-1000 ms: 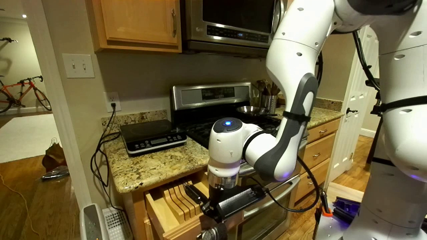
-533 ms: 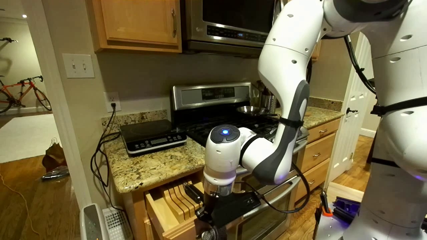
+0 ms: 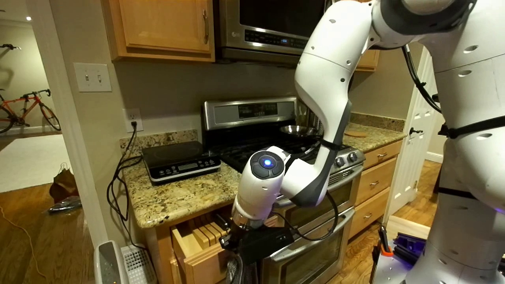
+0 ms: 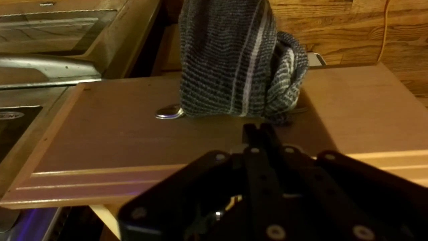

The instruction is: Close the top drawer of the bottom cabinet to the left.

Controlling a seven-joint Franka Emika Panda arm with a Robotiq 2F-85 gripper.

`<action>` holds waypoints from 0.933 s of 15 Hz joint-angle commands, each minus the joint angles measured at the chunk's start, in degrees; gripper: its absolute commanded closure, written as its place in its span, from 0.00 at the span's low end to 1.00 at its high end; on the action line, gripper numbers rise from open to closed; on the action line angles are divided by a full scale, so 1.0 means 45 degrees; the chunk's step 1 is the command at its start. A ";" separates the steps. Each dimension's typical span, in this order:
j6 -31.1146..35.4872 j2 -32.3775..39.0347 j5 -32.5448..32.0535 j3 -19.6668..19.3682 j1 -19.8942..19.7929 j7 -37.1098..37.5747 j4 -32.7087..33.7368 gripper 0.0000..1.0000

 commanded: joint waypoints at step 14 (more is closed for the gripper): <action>-0.0439 0.2835 -0.5059 -0.1001 -0.0098 0.3646 0.3509 0.92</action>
